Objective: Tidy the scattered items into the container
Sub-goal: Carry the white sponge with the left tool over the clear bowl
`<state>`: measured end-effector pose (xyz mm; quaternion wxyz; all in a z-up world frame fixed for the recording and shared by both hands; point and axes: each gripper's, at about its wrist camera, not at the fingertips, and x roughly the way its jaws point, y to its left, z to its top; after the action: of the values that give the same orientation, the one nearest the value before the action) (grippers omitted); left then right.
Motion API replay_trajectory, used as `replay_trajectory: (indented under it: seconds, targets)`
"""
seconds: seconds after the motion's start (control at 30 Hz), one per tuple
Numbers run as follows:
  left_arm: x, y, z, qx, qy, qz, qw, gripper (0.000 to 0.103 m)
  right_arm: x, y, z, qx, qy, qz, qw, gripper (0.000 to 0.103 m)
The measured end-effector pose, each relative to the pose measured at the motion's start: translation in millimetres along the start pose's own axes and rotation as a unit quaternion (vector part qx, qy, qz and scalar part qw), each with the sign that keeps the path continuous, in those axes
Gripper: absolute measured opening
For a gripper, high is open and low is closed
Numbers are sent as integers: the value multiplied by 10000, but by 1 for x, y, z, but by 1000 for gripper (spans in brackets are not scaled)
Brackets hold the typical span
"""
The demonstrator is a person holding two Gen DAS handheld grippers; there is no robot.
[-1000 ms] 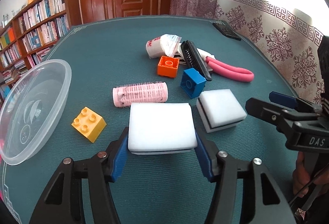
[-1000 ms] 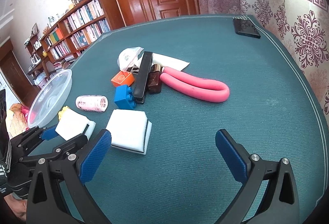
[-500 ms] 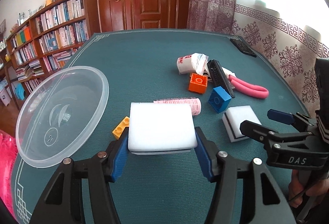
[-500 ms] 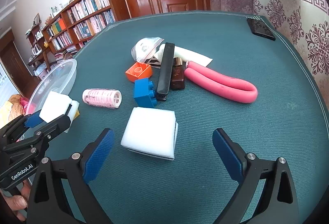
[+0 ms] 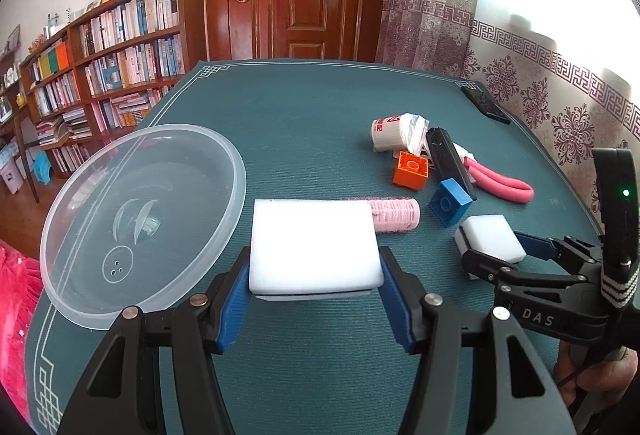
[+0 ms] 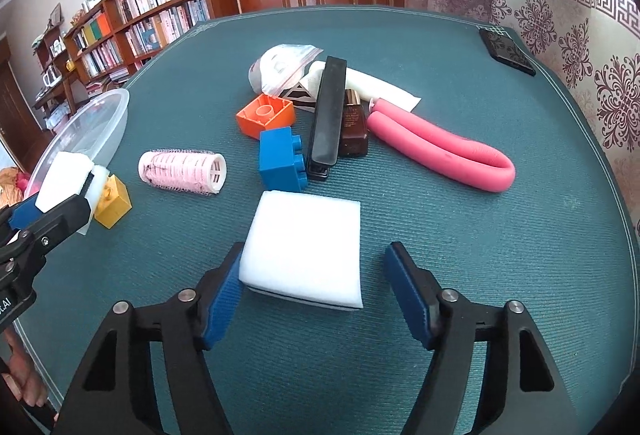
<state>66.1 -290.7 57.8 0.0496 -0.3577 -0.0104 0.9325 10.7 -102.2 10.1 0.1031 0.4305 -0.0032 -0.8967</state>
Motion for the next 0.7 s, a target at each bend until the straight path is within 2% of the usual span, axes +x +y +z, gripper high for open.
replay_trajectory:
  seconds: [0.1, 0.37, 0.7]
  targets:
    - [-1, 5, 1, -38, -17, -2, 10000, 64, -1, 6, -1, -50, -16, 21, 10000, 57]
    - [-6, 17, 3, -138, -110, 38, 9998, 64, -11, 17, 1, -81, -185, 79, 9998, 56]
    - [-11, 44, 7, -322, -218, 200, 9990, 64, -18, 43, 14, -121, -375, 428, 9983, 56]
